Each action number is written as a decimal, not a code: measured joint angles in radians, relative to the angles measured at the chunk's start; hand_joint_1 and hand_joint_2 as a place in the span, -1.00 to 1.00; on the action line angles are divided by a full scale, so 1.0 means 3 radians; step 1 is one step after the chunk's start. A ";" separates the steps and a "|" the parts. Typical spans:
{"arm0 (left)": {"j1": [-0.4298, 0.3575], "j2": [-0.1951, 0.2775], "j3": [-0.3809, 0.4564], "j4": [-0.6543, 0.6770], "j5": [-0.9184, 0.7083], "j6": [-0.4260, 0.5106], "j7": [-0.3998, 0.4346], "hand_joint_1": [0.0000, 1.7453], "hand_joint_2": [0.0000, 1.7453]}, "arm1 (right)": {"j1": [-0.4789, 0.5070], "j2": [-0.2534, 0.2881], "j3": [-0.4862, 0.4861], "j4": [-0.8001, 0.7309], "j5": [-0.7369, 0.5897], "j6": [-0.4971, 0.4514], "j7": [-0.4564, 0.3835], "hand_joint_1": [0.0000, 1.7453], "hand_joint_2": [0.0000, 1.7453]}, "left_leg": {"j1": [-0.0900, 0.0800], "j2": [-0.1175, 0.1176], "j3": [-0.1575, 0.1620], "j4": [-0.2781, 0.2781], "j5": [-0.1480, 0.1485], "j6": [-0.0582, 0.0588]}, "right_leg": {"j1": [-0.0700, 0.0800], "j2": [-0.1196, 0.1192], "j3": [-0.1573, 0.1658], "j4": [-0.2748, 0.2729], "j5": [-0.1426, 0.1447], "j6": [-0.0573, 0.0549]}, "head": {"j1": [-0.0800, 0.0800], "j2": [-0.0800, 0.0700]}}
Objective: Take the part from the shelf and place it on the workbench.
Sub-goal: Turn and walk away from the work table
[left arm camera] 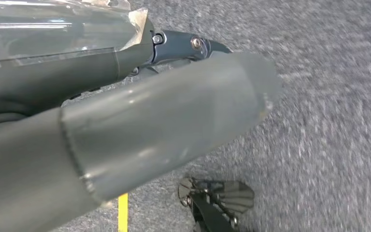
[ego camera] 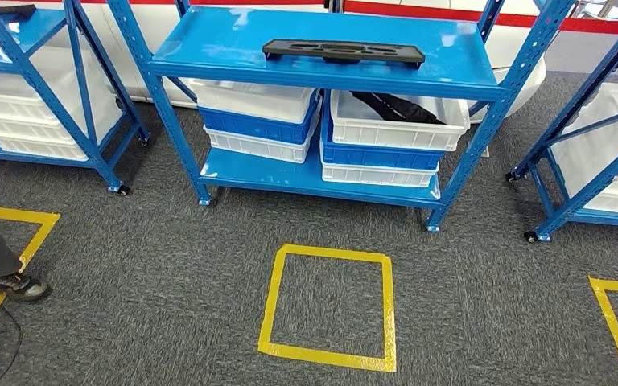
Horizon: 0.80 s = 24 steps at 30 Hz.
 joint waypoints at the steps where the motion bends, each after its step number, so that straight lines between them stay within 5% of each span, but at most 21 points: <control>1: -0.0004 0.0002 0.0000 0.0000 -0.0003 0.0001 -0.0003 -1.00 -1.00 | -0.0003 -0.0002 0.0000 0.0000 0.0000 -0.0001 0.0000 -1.00 -1.00 | 0.0013 0.0004 -0.0092 0.0161 -0.0078 -0.0021 | -0.0001 0.0000 0.0008 -0.0003 -0.0007 -0.0014 | -0.0003 0.0000; 3: -0.0005 0.0008 0.0000 0.0000 -0.0005 0.0005 -0.0007 -1.00 -1.00 | -0.0006 -0.0009 0.0000 0.0000 0.0000 -0.0002 0.0000 -1.00 -1.00 | 0.0046 0.0007 -0.0358 0.0545 -0.0227 -0.0062 | -0.0004 0.0002 0.0022 -0.0002 -0.0029 -0.0032 | -0.0007 0.0000; 5: 0.0000 0.0015 0.0000 0.0000 -0.0005 0.0006 -0.0007 -1.00 -1.00 | 0.0003 -0.0010 0.0000 0.0000 0.0002 -0.0002 0.0000 -1.00 -1.00 | 0.0077 0.0011 -0.0523 0.0659 -0.0179 -0.0094 | -0.0015 0.0008 0.0053 0.0000 -0.0062 -0.0024 | -0.0008 0.0000; 8: 0.0004 0.0022 0.0001 0.0001 -0.0005 0.0007 -0.0007 -1.00 -1.00 | 0.0010 -0.0011 0.0000 0.0000 0.0005 -0.0002 -0.0001 -1.00 -1.00 | 0.0114 0.0017 -0.0416 0.0154 0.0252 -0.0137 | -0.0044 0.0015 0.0129 0.0001 -0.0128 0.0031 | -0.0010 0.0000; 9: 0.0004 0.0023 0.0002 0.0003 -0.0004 0.0007 -0.0007 -1.00 -1.00 | 0.0005 -0.0013 0.0000 0.0000 0.0006 -0.0002 -0.0003 -1.00 -1.00 | 0.0112 0.0021 -0.0375 -0.0004 0.0290 -0.0136 | -0.0045 0.0017 0.0142 0.0003 -0.0151 0.0056 | -0.0014 0.0000; 13: 0.0019 0.0026 0.0013 0.0004 -0.0002 0.0006 -0.0006 -1.00 -1.00 | -0.0004 -0.0023 0.0007 -0.0001 0.0017 -0.0001 -0.0010 -1.00 -1.00 | 0.0074 0.0026 -0.0326 -0.0130 0.0280 -0.0028 | -0.0011 0.0018 0.0164 -0.0008 -0.0226 0.0157 | -0.0007 0.0001; 15: 0.0015 0.0022 0.0019 0.0004 -0.0001 0.0005 -0.0009 -1.00 -1.00 | -0.0008 -0.0031 0.0009 -0.0001 0.0024 0.0000 -0.0013 -1.00 -1.00 | 0.0070 0.0025 -0.0261 -0.0165 0.0297 0.0030 | -0.0010 0.0016 0.0136 0.0131 -0.0299 0.0171 | -0.0002 0.0001; 19: -0.0001 0.0024 0.0023 0.0004 -0.0002 0.0005 -0.0011 -1.00 -1.00 | 0.0000 -0.0033 0.0010 -0.0001 0.0030 0.0012 -0.0015 -1.00 -1.00 | 0.0040 0.0016 -0.0187 -0.0185 0.0244 0.0111 | -0.0005 0.0017 -0.0364 0.0909 -0.0528 0.0137 | 0.0005 0.0001; 21: 0.0001 0.0025 0.0025 0.0004 -0.0001 0.0005 -0.0011 -1.00 -1.00 | 0.0012 -0.0038 0.0010 -0.0001 0.0031 0.0021 -0.0016 -1.00 -1.00 | 0.0021 -0.0007 -0.0140 -0.0185 0.0204 0.0118 | 0.0002 0.0017 -0.0458 0.0886 -0.0407 0.0170 | 0.0005 0.0001; 24: 0.0002 0.0018 0.0035 0.0004 -0.0001 0.0005 -0.0011 -1.00 -1.00 | 0.0014 -0.0046 0.0011 -0.0001 0.0037 0.0025 -0.0019 -1.00 -1.00 | -0.0002 -0.0031 -0.0068 -0.0185 0.0132 0.0101 | 0.0036 0.0017 -0.0288 0.0313 -0.0048 0.0169 | 0.0006 0.0001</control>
